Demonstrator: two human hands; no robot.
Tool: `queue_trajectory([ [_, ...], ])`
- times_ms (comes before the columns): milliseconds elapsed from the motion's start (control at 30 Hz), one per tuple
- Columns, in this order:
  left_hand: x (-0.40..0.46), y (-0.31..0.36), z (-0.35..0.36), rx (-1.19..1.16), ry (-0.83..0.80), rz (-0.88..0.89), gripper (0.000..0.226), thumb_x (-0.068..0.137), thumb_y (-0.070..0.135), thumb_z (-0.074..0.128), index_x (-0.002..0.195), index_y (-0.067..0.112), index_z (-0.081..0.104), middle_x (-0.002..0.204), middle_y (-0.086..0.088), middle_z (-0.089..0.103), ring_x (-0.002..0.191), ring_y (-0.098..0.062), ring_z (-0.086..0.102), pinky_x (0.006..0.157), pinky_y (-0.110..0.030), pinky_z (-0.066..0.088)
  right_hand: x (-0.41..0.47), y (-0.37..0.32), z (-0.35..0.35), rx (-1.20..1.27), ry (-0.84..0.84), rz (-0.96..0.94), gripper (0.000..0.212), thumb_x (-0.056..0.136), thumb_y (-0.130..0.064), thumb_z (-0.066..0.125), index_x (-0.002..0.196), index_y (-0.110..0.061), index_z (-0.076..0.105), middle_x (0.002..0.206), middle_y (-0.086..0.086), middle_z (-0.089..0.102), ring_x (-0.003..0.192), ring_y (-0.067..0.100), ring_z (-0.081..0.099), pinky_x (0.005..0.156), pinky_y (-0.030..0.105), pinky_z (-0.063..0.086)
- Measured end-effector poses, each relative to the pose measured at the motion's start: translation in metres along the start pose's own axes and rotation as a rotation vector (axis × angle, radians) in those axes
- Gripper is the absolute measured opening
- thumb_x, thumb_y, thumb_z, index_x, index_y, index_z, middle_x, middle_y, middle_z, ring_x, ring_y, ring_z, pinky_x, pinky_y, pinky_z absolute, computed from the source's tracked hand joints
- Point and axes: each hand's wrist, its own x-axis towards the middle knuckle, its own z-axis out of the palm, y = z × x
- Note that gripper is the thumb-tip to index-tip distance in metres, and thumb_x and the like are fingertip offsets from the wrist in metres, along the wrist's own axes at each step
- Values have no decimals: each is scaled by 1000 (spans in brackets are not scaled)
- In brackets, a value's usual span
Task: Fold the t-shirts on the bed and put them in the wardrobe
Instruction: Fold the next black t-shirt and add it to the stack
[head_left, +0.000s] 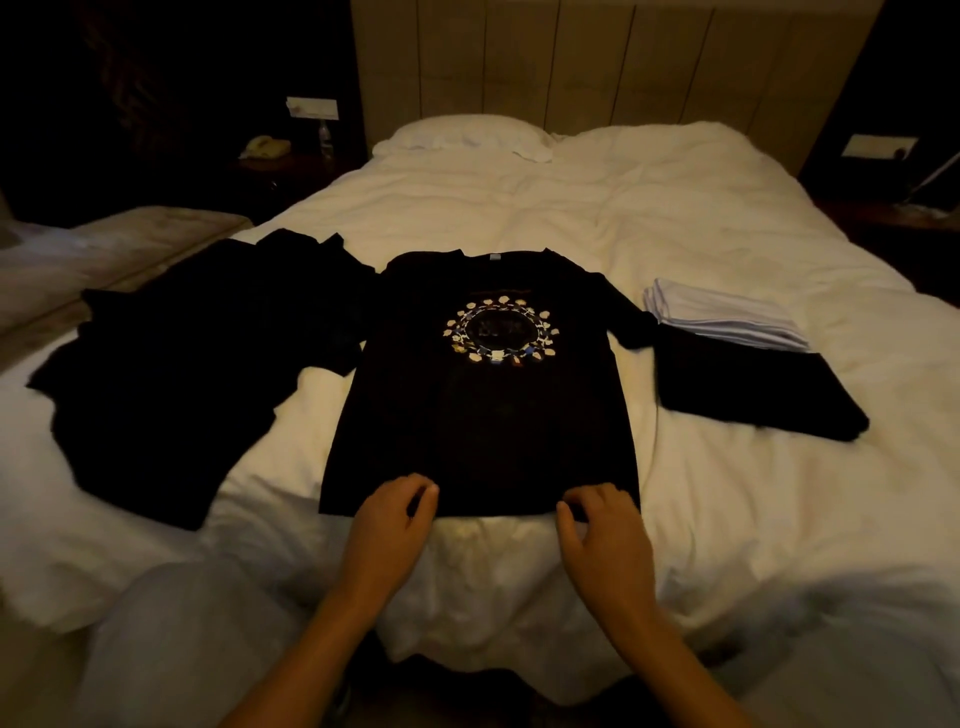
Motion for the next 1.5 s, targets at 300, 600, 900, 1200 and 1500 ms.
queue_trajectory([
  [300, -3, 15, 4, -1232, -8, -1034, 43, 98, 41, 52, 103, -2, 58, 100, -24, 63, 88, -34, 64, 79, -41, 52, -9, 3, 23, 1135, -151, 943, 14, 98, -17, 55, 94, -7, 64, 89, 15, 68, 80, 24, 67, 71, 29, 54],
  [600, 22, 5, -10, -1430, 243, -894, 40, 99, 30, 52, 135, 12, 52, 123, -14, 63, 113, -28, 61, 94, -41, 51, 42, 19, 15, 1460, 134, 1087, 36, 94, -20, 62, 128, -9, 59, 117, 12, 67, 100, 24, 67, 60, 30, 59],
  [900, 39, -11, -38, -1385, 438, -754, 22, 105, 32, 40, 100, 23, 60, 85, 2, 74, 90, -20, 63, 58, -31, 59, 74, 62, -32, 1109, 458, 891, 19, 100, -22, 54, 112, -9, 61, 107, 11, 64, 91, 23, 65, 61, 26, 58],
  [1200, 27, -20, -26, -1502, 308, -793, 20, 102, 23, 45, 111, 18, 62, 87, -5, 77, 100, -25, 63, 68, -33, 60, 42, 59, -22, 1484, 270, 1109, 21, 99, -19, 54, 120, -17, 57, 108, 3, 65, 100, 20, 63, 81, 39, 56],
  [1500, 29, -22, -31, -1479, 371, -826, 47, 103, 32, 44, 144, 11, 45, 130, -15, 60, 118, -33, 57, 72, -40, 61, 48, 60, -22, 1303, 405, 977, 13, 100, -5, 49, 107, -8, 59, 97, 6, 61, 80, 17, 59, 47, 19, 53],
])
